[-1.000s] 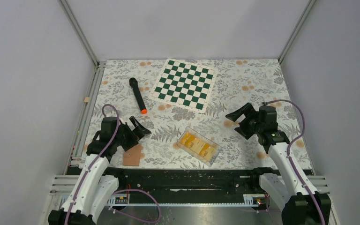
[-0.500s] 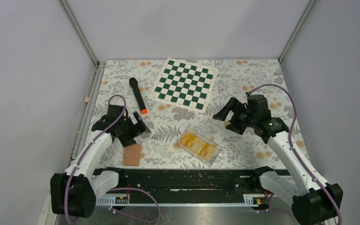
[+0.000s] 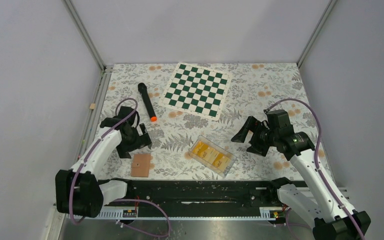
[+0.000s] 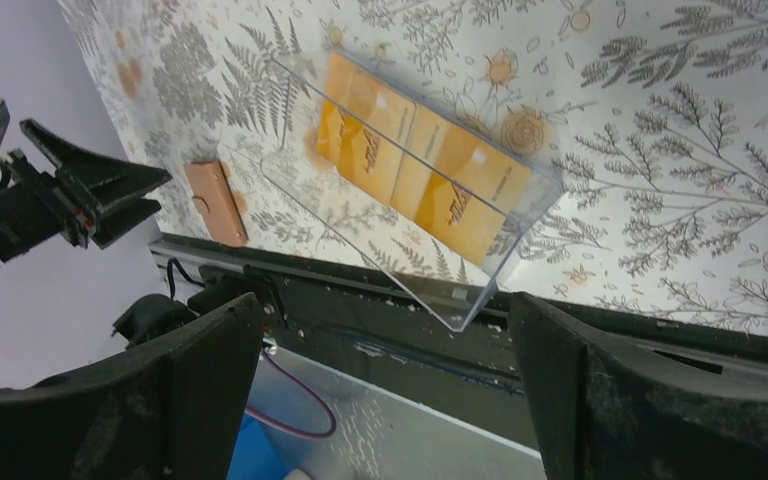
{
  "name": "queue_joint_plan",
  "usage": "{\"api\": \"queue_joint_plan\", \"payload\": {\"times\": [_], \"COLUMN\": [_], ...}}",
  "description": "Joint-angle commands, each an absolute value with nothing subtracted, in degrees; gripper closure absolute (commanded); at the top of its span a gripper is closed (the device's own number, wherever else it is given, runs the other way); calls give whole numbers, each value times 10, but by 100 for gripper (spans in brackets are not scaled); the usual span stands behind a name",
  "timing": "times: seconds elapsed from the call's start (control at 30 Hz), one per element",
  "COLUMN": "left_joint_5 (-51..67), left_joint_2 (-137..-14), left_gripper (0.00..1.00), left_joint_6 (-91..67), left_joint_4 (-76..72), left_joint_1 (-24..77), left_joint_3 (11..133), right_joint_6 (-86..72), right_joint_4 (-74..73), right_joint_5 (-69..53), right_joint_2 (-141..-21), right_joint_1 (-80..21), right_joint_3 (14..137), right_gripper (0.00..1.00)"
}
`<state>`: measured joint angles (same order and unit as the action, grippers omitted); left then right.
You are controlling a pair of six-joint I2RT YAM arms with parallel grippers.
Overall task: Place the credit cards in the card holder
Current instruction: Move the card holder to the corner of the board.
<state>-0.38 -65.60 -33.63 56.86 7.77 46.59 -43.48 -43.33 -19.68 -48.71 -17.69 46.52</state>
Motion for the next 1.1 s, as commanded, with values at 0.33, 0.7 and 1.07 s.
{"api": "queue_joint_plan", "payload": {"times": [0.33,0.7,1.07], "left_joint_5": [-38,-17,102], "left_joint_2": [-830,-912,-901], "left_gripper": [1,19,62], "left_joint_6": [-333,-370,-409], "left_joint_4": [552,499,453], "left_joint_1": [108,191,236], "left_joint_3": [484,463,523], "right_joint_6": [-388,-370,-371], "right_joint_4": [-458,-447,-439], "right_joint_5": [-259,-294,-294], "right_joint_2": [-536,-595,-628], "right_joint_1": [-180,-180,-180], "right_joint_3": [457,479,515], "right_gripper": [1,1,1]}}
